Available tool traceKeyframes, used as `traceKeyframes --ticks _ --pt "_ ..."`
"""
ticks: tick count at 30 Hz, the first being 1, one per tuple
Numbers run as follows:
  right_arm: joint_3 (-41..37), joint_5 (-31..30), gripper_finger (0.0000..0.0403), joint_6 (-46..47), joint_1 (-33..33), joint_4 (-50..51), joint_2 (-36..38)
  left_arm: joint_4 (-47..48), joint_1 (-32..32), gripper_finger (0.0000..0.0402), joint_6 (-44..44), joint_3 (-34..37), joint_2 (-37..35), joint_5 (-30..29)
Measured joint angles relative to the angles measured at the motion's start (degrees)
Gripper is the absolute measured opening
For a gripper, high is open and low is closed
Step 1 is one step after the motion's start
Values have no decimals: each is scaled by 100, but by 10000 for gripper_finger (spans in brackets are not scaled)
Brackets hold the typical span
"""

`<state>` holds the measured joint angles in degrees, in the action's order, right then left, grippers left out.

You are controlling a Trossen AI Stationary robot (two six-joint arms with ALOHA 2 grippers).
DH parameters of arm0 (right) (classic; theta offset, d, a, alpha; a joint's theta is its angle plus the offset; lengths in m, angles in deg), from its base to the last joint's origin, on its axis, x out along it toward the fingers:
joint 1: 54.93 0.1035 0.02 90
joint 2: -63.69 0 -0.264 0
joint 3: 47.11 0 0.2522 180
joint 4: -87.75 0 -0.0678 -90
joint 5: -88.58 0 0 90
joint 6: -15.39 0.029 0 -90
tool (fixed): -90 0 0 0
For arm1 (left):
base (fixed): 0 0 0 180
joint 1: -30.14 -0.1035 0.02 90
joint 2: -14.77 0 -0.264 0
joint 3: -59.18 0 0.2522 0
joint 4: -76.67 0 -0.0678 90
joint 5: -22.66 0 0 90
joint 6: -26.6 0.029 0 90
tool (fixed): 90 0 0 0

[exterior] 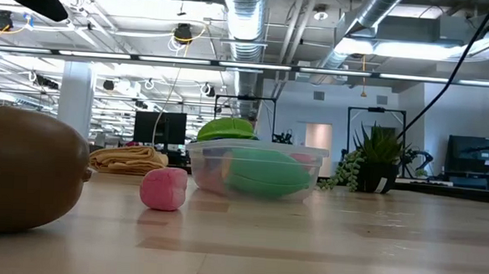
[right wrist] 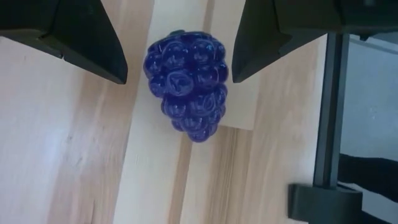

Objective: Pick and placing Produce into tupperware
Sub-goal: Put the violet grapes into the transparent bin

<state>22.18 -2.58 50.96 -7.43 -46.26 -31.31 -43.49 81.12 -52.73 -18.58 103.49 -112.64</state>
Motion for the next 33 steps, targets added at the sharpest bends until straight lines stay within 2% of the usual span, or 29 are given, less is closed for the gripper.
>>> traceKeyframes --ticks 8,33 --pt "-55 113 293 35 -42 -9 2 -1 0 215 -2 0 0 -11" --pt "-55 113 291 39 -79 -116 2 101 0 215 -44 0 0 -150"
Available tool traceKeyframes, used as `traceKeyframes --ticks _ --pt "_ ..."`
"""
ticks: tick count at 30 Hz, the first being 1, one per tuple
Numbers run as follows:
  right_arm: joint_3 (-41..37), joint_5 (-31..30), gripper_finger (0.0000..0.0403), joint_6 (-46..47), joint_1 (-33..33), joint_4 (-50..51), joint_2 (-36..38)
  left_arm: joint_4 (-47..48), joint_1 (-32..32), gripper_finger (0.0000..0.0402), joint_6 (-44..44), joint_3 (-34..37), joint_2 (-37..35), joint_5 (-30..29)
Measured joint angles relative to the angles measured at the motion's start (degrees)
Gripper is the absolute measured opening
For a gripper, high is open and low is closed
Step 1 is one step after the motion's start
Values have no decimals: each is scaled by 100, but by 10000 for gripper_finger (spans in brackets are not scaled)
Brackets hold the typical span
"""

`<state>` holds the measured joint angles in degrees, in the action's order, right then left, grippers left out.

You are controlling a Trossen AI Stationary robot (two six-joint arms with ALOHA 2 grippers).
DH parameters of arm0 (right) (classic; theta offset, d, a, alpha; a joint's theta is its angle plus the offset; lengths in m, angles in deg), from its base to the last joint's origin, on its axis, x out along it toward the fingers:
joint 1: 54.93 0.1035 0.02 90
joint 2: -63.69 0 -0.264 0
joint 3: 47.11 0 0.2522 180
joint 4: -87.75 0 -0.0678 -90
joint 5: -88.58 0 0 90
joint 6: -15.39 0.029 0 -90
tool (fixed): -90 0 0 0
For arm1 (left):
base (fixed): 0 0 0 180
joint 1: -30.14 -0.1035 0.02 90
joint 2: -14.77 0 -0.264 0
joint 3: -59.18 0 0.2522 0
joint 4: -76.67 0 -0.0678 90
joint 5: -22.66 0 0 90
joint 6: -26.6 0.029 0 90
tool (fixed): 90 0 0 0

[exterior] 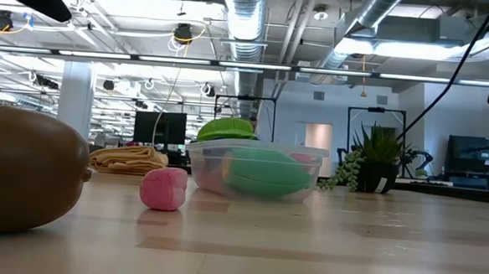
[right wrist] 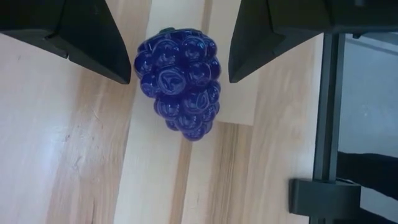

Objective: Pick and placing Produce into tupperware
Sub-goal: Put the violet grapes into the transparent bin

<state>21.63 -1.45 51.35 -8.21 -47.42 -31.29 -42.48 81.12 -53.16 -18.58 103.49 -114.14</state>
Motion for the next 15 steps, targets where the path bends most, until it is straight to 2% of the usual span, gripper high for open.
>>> traceKeyframes --ticks 7,15 --pt "-2 156 291 169 -42 -98 -370 2 0 215 -4 0 0 -1" --pt "0 166 291 306 -37 -35 -337 66 13 215 -15 0 0 30"
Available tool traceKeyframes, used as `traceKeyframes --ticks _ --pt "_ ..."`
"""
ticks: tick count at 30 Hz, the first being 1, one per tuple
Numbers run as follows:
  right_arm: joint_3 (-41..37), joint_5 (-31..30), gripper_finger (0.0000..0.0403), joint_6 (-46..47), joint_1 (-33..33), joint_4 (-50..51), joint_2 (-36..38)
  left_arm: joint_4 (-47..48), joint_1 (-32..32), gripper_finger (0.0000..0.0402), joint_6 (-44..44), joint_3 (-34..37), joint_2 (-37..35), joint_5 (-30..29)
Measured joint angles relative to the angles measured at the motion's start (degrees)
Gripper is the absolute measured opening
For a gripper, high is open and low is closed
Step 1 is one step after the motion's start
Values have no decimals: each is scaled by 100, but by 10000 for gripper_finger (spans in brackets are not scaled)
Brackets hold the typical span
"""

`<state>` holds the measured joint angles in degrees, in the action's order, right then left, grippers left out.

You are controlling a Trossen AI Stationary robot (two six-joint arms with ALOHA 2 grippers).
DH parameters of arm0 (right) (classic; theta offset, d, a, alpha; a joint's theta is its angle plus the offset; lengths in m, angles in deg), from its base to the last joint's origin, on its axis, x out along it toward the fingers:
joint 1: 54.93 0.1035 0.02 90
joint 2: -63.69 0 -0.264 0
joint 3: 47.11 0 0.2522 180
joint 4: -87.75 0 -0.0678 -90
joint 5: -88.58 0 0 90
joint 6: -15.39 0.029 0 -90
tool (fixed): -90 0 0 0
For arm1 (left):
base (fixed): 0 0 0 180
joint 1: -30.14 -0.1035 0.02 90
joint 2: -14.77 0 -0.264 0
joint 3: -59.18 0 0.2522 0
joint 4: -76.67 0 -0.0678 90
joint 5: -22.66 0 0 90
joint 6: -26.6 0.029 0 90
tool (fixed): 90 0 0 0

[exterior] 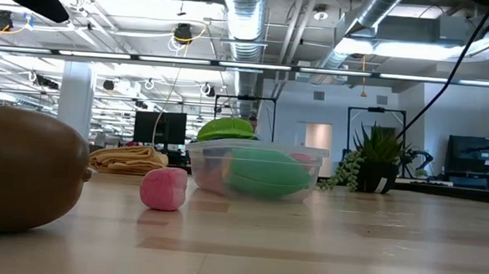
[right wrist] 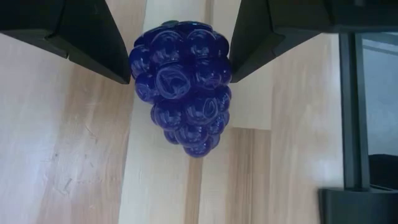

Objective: Pick and placing Produce into tupperware
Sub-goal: Put the violet grapes into the transparent bin

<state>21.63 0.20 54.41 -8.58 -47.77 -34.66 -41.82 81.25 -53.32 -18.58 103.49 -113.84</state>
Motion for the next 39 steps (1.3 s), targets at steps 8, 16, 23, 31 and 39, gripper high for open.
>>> traceKeyframes --ticks 8,16,23,31,39 --pt "0 -4 286 0 0 11 -2 39 0 215 -26 2 0 -33" --pt "0 -13 259 1 0 9 -2 39 0 215 -88 2 0 -35" --pt "0 -12 258 64 0 7 -2 39 0 215 -90 2 0 -37" --pt "0 -230 257 245 4 11 144 39 0 215 -85 2 0 -44" --pt "0 -1016 257 510 -33 103 734 54 0 215 -43 2 0 -46"
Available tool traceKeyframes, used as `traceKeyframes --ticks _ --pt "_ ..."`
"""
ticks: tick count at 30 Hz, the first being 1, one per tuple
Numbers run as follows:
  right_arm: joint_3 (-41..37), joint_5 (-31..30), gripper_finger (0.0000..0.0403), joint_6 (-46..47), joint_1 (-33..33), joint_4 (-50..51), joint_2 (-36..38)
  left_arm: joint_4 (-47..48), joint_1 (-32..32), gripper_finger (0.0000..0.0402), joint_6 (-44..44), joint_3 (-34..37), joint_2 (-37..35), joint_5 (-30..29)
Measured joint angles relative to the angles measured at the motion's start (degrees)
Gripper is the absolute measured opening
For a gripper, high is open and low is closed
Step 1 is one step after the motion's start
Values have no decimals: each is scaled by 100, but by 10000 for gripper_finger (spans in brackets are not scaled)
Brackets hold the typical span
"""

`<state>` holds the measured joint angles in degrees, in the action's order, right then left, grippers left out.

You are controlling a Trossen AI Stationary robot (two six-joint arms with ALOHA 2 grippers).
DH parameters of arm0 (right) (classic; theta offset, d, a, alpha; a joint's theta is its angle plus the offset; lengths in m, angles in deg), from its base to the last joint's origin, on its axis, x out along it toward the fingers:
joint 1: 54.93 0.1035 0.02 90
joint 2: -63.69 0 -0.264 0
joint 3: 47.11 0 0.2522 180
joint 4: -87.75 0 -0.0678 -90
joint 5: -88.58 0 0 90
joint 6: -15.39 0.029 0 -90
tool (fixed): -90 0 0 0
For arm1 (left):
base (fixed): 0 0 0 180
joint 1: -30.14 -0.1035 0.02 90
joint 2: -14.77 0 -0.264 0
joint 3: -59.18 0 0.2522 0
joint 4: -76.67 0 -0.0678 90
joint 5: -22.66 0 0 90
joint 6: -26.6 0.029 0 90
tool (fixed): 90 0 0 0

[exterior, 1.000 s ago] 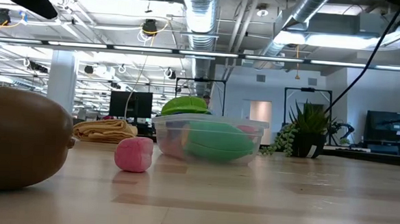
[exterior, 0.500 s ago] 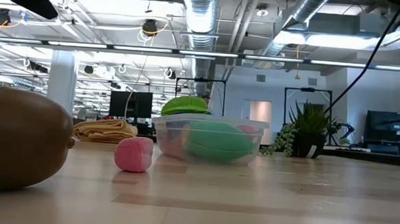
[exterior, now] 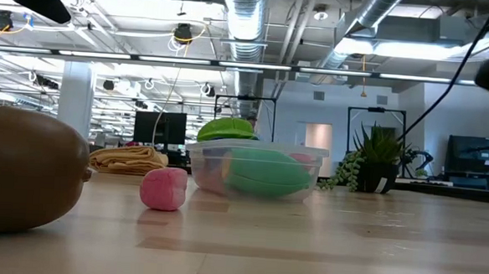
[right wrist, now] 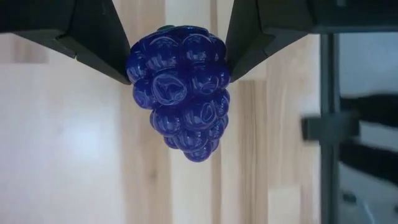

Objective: Pick and placing Produce into tupperware
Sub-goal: Put the violet grapes into the transparent bin

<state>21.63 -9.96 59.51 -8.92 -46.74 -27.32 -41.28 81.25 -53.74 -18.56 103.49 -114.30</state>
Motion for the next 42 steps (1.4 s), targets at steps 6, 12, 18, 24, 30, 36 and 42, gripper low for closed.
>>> traceKeyframes --ticks 6,12,18,24,30,36,42 --pt "0 -790 257 104 -195 11 574 7 0 215 3 0 0 0" --pt "0 -1422 256 -34 -470 -97 946 7 0 215 7 0 0 -1" --pt "0 -1561 256 -219 -889 -96 966 9 0 215 42 0 0 -2" --pt "0 -1562 256 -753 -1462 -677 692 43 0 215 87 0 0 -50" --pt "2 -1324 256 -1254 -1994 -1531 290 41 0 215 106 0 0 -150" --pt "0 -1156 256 -1322 -2423 -1746 59 40 0 215 102 0 0 -287" --pt "0 -1078 256 -1449 -2704 -1772 59 44 -7 215 92 0 0 -341"
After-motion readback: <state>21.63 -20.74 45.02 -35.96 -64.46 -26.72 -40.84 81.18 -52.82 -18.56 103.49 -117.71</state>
